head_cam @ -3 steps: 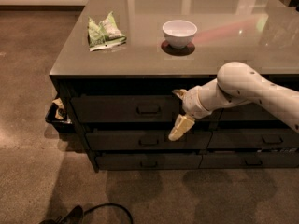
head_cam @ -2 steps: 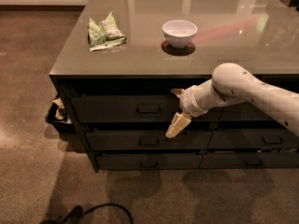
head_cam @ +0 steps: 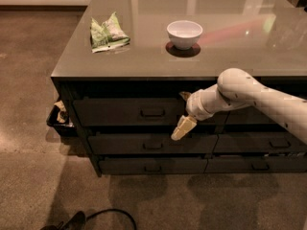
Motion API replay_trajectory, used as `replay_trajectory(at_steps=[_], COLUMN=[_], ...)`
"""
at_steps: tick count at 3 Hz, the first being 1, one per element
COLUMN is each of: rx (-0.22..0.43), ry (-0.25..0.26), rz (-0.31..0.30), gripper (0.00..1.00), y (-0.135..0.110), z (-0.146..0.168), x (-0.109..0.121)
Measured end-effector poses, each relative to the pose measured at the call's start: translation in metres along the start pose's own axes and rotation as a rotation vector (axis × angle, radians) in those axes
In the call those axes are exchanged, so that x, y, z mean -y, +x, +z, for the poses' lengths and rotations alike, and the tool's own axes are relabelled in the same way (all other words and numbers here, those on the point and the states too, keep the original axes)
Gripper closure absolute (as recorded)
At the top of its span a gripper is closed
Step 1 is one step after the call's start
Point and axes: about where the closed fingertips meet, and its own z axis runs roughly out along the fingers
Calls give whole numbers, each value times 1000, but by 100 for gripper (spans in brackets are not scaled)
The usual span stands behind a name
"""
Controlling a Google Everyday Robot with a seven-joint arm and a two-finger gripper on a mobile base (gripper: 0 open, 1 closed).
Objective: Open top drawer
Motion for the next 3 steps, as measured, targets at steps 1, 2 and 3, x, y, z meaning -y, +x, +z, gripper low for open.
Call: replay_trajectory(at_steps=[1,2,3], rx=[-13,-14,-14], ry=[10,12,12], rz=[31,32,32], gripper=[0,19,42], y=[15,12,9], z=[2,0,-2], x=[1,1,3])
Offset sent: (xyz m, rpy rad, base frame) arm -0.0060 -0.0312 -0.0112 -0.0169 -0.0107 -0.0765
